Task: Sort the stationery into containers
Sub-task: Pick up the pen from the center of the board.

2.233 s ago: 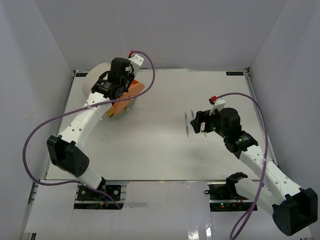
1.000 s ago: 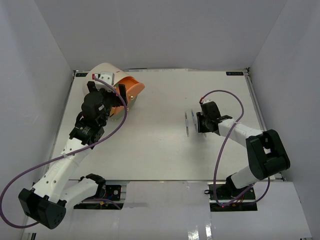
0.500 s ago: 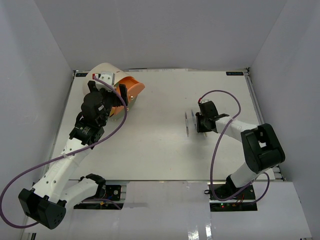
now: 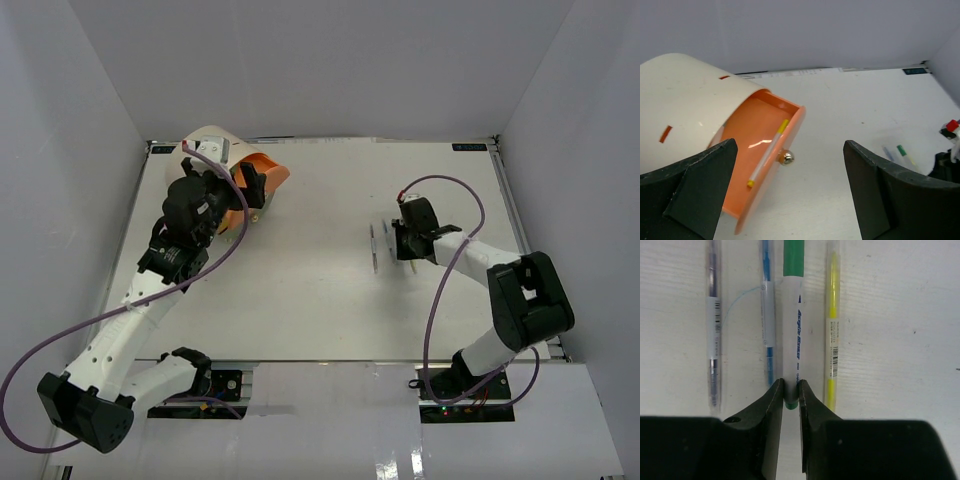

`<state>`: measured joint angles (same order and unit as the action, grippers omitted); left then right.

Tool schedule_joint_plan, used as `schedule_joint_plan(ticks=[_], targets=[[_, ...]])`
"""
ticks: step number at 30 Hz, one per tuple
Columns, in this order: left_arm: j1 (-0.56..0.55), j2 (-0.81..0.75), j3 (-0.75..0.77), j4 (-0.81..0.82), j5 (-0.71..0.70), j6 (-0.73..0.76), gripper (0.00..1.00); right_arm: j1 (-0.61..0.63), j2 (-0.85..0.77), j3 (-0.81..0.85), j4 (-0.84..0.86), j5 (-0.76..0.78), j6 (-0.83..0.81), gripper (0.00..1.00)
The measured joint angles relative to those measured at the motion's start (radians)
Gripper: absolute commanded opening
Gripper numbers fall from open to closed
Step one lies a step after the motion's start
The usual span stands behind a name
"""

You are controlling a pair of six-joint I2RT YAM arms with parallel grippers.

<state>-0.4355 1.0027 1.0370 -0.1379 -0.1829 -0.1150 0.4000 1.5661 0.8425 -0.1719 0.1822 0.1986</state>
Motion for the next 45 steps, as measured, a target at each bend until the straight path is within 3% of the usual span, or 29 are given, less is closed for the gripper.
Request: schedule_joint_plan(ticks=[8, 13, 18, 24, 28, 32, 39, 40, 45], targets=[[-0.019, 0.083, 0.074, 0.021, 0.217, -0.251, 0.98, 0.044, -0.341, -0.002, 0.069, -0.119, 0.009, 0.18], [-0.183, 0.217, 0.088, 0.072, 0.229, -0.344, 0.98, 0.072, -0.501, -0.025, 0.216, -0.27, 0.048, 0.21], [-0.315, 0.356, 0.13, 0.135, 0.209, -0.397, 0.98, 0.074, -0.56, -0.069, 0.33, -0.393, 0.107, 0.22], [-0.344, 0.443, 0.179, 0.227, 0.194, -0.455, 0.95, 0.076, -0.563, -0.108, 0.409, -0.482, 0.167, 0.22], [-0.346, 0.47, 0.187, 0.272, 0.191, -0.481, 0.83, 0.078, -0.565, -0.121, 0.439, -0.509, 0.192, 0.22], [-0.346, 0.497, 0.189, 0.299, 0.194, -0.495, 0.64, 0.079, -0.565, -0.122, 0.46, -0.526, 0.207, 0.23], [-0.347, 0.518, 0.19, 0.318, 0.22, -0.5, 0.23, 0.079, -0.565, -0.137, 0.483, -0.534, 0.219, 0.25], [-0.347, 0.518, 0.19, 0.325, 0.227, -0.504, 0.2, 0.079, -0.565, -0.138, 0.484, -0.534, 0.22, 0.27], [-0.356, 0.518, 0.191, 0.34, 0.239, -0.468, 0.15, 0.08, -0.56, -0.138, 0.489, -0.537, 0.229, 0.66]])
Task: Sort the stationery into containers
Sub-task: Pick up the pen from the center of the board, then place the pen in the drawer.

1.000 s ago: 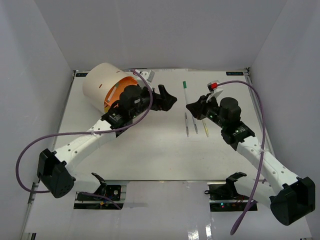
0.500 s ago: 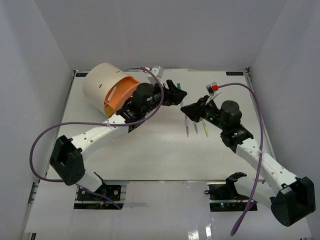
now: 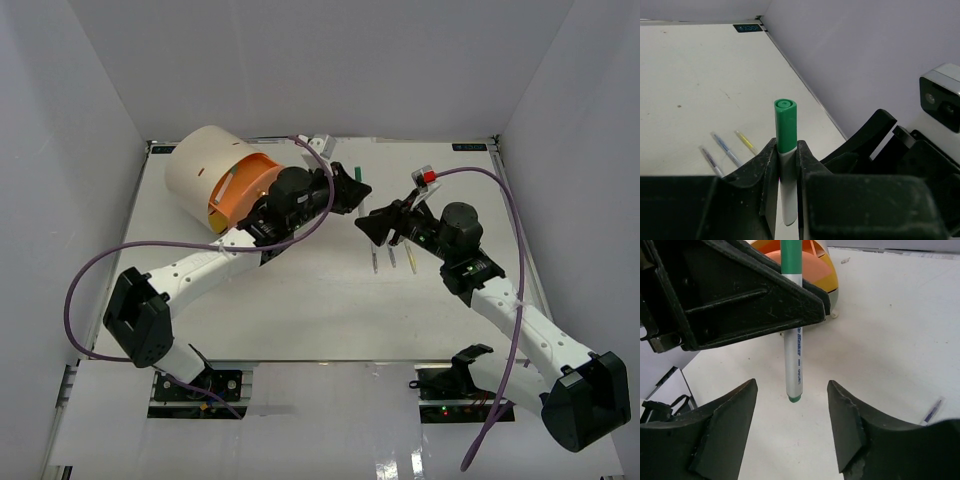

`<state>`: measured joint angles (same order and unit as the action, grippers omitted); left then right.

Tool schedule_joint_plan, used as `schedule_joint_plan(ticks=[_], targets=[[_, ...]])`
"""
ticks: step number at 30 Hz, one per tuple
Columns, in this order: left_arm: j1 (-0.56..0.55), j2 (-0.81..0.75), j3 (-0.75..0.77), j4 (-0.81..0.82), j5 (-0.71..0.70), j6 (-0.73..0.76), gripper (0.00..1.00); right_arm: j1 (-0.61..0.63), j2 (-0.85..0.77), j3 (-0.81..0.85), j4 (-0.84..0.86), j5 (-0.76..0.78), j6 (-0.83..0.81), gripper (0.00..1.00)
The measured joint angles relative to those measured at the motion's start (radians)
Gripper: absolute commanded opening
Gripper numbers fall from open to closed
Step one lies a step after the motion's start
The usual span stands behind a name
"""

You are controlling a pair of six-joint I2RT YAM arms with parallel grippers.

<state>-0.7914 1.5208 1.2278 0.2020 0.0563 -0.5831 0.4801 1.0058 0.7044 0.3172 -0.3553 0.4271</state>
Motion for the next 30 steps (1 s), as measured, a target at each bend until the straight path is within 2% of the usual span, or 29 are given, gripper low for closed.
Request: schedule_joint_plan(ticks=[2, 5, 8, 13, 19, 23, 30], targets=[[0.004, -0.002, 0.0, -0.012, -0.01, 0.033, 0.16, 0.0, 0.0, 0.0, -0.004, 0.001, -0.009, 0.78], [0.013, -0.014, 0.02, -0.093, -0.063, 0.115, 0.15, 0.0, 0.0, 0.0, -0.03, 0.006, -0.034, 0.88], [0.03, -0.033, 0.088, -0.222, -0.15, 0.257, 0.16, 0.0, -0.001, -0.003, -0.061, 0.012, -0.054, 0.93], [0.086, -0.089, 0.236, -0.405, -0.283, 0.533, 0.19, 0.0, -0.01, -0.051, -0.088, 0.016, -0.079, 0.96], [0.251, -0.145, 0.325, -0.554, -0.347, 0.771, 0.18, 0.0, 0.015, -0.061, -0.136, 0.016, -0.11, 0.98], [0.33, -0.118, 0.336, -0.628, -0.372, 0.871, 0.2, 0.0, 0.036, -0.061, -0.15, 0.011, -0.124, 0.98], [0.381, -0.019, 0.321, -0.719, -0.361, 0.948, 0.32, 0.0, 0.076, -0.06, -0.16, -0.021, -0.142, 0.97]])
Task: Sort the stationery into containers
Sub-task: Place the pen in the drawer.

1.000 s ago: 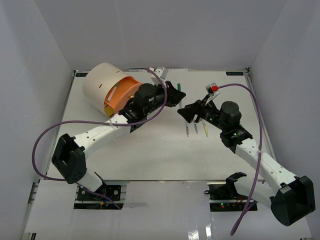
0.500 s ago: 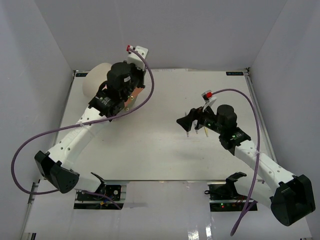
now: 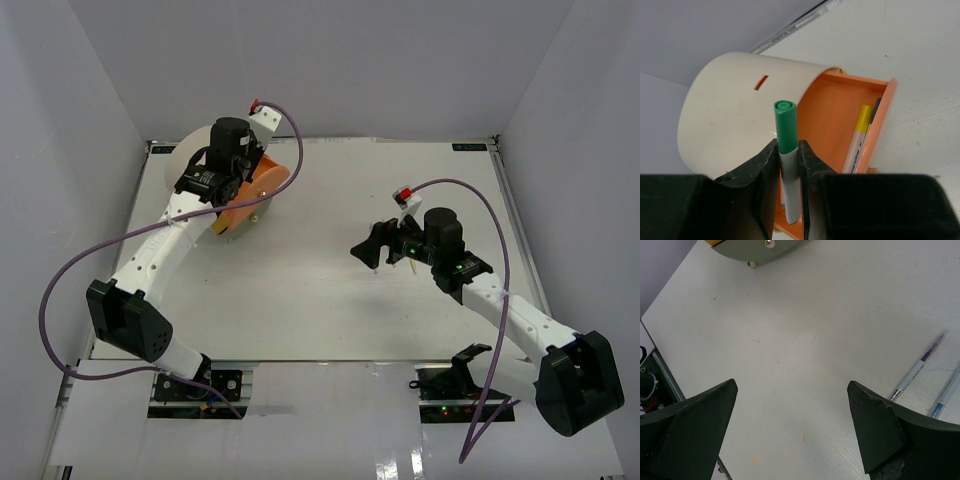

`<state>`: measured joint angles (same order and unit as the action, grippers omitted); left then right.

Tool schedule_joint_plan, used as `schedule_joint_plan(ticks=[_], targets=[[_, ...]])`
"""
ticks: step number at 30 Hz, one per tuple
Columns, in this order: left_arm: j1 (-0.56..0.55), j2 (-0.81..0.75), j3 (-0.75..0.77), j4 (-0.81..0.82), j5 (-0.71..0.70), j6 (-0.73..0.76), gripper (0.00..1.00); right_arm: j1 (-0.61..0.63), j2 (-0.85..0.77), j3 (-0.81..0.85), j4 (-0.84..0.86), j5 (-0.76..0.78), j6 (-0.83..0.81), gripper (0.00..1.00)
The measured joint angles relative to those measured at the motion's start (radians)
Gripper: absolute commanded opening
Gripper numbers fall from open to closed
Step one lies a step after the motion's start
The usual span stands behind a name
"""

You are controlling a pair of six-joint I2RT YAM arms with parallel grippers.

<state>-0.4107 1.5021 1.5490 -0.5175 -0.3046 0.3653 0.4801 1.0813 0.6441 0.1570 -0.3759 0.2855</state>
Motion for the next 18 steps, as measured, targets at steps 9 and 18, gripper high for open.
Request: schedule_joint_plan(ticks=[9, 18], targets=[[0.003, 0.016, -0.021, -0.032, 0.015, 0.011, 0.56, 0.004, 0.103, 0.082, -0.038, -0.028, -0.056, 0.97], [0.006, -0.011, -0.046, 0.022, 0.01, -0.036, 0.88, 0.103, 0.217, 0.212, -0.029, 0.024, -0.148, 1.0]])
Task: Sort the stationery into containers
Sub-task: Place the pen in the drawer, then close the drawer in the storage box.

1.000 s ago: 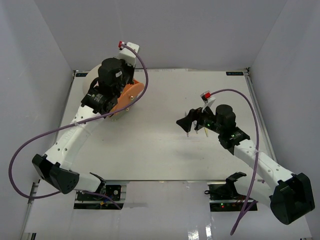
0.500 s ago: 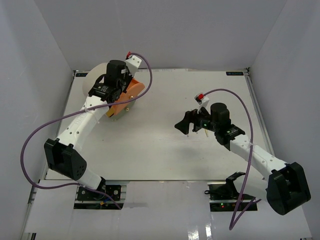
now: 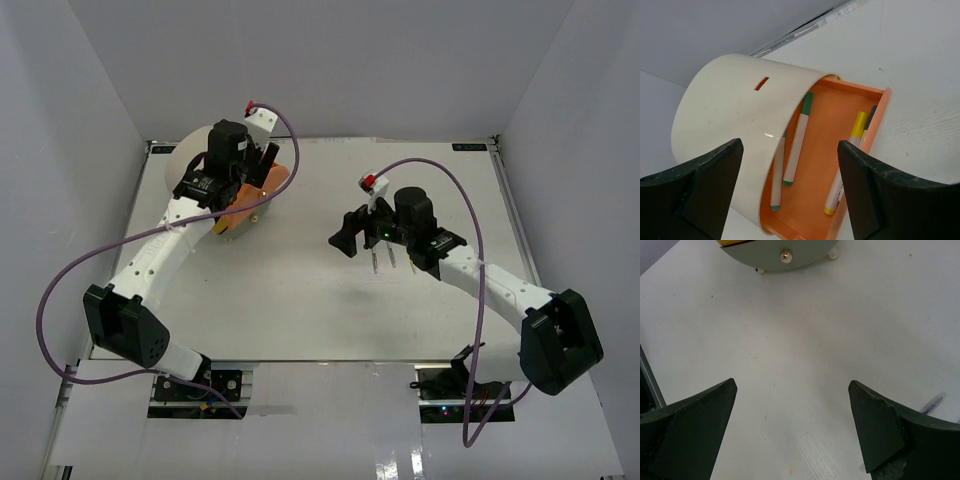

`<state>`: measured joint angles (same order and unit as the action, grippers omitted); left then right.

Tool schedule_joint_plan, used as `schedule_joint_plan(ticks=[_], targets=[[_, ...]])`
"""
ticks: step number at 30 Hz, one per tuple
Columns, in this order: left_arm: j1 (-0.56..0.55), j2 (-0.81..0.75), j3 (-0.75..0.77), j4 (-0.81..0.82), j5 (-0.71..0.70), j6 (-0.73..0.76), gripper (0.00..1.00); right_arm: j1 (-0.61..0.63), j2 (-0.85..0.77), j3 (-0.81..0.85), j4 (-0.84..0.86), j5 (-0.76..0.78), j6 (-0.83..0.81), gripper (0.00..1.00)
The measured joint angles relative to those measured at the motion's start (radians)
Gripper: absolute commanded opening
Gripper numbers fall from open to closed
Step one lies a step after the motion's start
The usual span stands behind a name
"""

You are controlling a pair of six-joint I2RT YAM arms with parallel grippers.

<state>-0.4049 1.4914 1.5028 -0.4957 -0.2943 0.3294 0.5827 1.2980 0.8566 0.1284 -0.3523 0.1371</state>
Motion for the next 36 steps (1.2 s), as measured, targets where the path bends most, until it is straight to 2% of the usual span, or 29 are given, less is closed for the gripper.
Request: schedule_joint_plan(ticks=[5, 7, 12, 19, 36], targets=[[0.037, -0.1, -0.134, 0.167, -0.02, -0.086, 0.91, 0.077, 0.113, 0.083, 0.06, 0.045, -0.058, 1.0], [0.078, -0.145, -0.197, 0.236, -0.017, -0.138, 0.91, 0.103, 0.162, 0.117, 0.093, 0.063, -0.076, 0.96], [0.205, -0.193, -0.281, 0.343, 0.002, -0.266, 0.92, 0.152, 0.284, 0.21, 0.167, 0.091, -0.111, 0.95], [0.304, -0.151, -0.281, 0.378, 0.083, -0.396, 0.92, 0.211, 0.438, 0.393, 0.22, 0.126, -0.165, 0.95], [0.329, -0.117, -0.335, 0.397, 0.191, -0.47, 0.89, 0.252, 0.664, 0.623, 0.276, 0.182, -0.178, 0.9]])
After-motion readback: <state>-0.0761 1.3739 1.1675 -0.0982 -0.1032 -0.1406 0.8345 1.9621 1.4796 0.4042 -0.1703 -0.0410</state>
